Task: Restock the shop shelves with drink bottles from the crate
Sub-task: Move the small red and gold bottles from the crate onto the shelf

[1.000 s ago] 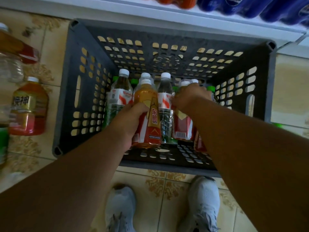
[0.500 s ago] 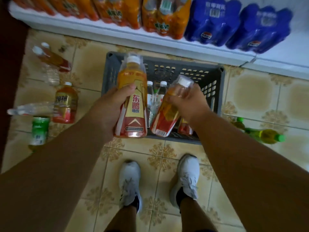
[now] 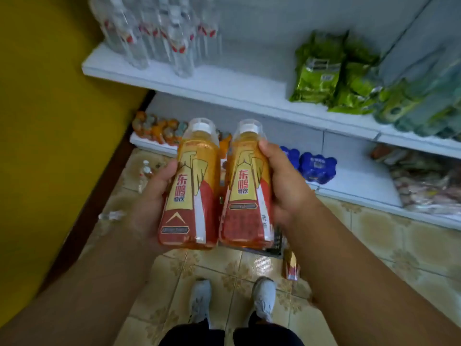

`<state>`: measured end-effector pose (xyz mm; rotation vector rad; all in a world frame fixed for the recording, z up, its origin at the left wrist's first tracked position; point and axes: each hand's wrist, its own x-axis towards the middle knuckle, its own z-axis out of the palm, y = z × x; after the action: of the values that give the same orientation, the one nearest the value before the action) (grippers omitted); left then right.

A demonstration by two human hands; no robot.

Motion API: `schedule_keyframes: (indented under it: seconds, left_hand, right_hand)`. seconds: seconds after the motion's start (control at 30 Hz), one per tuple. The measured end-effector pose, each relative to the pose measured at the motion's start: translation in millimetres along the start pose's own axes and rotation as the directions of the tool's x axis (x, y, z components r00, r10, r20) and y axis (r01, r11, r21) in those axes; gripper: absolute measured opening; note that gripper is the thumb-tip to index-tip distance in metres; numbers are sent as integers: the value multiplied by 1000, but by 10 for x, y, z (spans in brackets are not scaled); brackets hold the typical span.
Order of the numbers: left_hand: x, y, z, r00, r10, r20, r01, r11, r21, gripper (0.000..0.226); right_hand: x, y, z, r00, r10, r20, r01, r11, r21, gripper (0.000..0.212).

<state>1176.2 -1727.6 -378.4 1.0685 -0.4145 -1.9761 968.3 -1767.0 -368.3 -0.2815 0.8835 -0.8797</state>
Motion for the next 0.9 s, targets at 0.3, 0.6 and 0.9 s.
schedule_keyframes:
  seconds: [0.3, 0.6, 0.9]
  left_hand:
    - [-864, 571, 1080, 990, 37, 134, -31, 998, -49, 68]
    - [-886, 653, 1743, 993, 86, 82, -87, 996, 15, 82]
    - [-725, 731, 2262, 967, 168, 190, -179, 983, 45, 74]
  right_hand:
    - [-1150, -918, 753, 1000, -31, -6, 22, 813, -582, 75]
    - [-1683, -1275, 753, 983, -177, 51, 181, 881, -436, 38]
    - [-1842, -1677, 654, 902, -424, 87, 392, 716, -578, 43]
